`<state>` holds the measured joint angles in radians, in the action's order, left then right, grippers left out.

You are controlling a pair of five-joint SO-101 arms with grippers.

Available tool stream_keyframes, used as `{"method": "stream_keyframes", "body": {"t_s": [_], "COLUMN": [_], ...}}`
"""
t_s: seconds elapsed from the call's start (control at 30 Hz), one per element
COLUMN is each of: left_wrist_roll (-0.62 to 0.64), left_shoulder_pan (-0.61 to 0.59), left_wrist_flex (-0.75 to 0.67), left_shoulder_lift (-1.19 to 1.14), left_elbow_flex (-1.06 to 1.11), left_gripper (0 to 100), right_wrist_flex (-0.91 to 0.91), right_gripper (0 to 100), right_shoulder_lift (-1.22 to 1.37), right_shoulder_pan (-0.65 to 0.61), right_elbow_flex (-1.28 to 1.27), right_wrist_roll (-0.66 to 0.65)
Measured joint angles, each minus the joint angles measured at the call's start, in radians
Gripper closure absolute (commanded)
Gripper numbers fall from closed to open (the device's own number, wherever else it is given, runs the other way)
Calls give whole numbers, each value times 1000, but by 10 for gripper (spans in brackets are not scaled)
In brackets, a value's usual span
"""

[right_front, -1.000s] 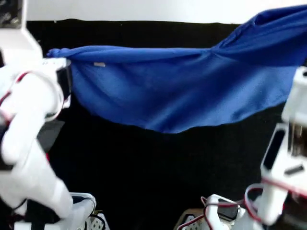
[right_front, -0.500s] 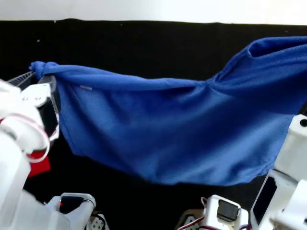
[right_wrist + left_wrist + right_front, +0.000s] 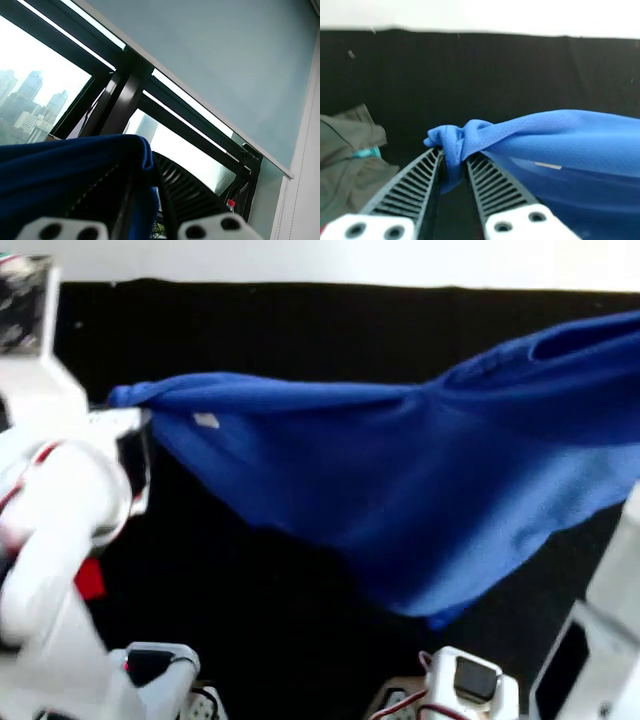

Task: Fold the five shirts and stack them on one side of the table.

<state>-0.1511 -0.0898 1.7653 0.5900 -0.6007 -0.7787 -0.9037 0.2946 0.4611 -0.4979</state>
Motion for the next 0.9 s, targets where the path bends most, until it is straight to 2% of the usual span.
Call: {"method": "stream_keyframes", "body": {"t_s": [0.23,0.5,0.73,0.9], "left_wrist_roll": [-2,0,2,2], "left_shoulder_pan": [-2,-54,-63,-61], "left_wrist_flex": [0,-43,-264,-442], "left_shoulder_lift": [150,135,-114,-387], "left_elbow_flex": [-69,-15,227,256], "left_gripper": [991,991,991,991], "right_wrist_flex": [-58,-58,-48,83], "right_gripper": [993,993,993,993], "right_shoulder_lift": [2,57,295,549], "right_shoulder_pan": [0,0,-15,-34], "right_elbow_flex": [64,5,-152,-190], "right_wrist_roll": [0,0,0,0]}}
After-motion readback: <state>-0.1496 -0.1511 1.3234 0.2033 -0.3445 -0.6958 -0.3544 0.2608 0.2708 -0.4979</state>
